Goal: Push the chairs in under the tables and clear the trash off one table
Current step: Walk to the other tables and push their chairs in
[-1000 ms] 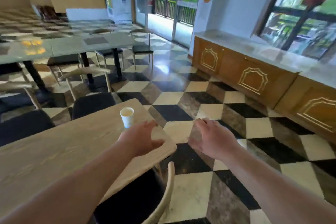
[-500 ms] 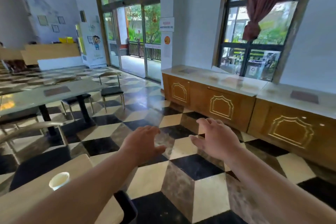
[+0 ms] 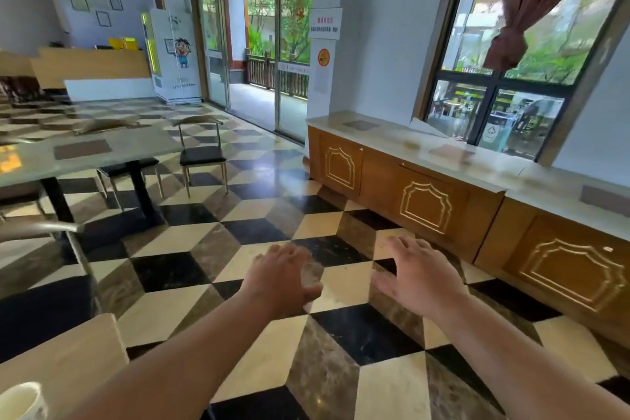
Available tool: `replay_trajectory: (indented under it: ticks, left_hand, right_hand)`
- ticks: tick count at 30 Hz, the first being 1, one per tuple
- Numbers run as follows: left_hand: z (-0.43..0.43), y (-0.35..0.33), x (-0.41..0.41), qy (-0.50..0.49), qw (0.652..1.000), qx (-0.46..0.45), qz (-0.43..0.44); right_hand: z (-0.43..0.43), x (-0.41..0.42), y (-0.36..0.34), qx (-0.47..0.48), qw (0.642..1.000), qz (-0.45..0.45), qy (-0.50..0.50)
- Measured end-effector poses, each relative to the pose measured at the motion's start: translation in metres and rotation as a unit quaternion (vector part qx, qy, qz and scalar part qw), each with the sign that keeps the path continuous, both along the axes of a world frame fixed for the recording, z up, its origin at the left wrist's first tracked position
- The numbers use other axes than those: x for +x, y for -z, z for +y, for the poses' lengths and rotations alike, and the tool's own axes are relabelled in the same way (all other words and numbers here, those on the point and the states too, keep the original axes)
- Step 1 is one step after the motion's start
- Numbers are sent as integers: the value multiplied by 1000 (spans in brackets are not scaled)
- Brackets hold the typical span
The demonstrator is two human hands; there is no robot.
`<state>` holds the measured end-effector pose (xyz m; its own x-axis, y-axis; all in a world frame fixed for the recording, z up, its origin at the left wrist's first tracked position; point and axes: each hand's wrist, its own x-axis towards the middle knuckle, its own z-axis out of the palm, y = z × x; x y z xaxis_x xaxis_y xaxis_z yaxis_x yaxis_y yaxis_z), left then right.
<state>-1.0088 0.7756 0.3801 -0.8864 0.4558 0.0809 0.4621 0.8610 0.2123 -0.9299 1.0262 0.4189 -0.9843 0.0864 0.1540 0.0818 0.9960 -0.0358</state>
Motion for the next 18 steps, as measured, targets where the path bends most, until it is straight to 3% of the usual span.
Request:
replay_trajectory:
  ticks: [7,10,18]
  left_hand:
    - [42,-34,-164,22,1000,5,-1]
    - [66,-48,-227,28,999,21,5]
    - [120,-18,-363,32,996,-76,21]
  right_hand:
    - [38,-142,-41,48,999,0,1]
    - [56,-196,-50,20,1000,21,12]
    - [114,-366,-4,34,999,-5,-23]
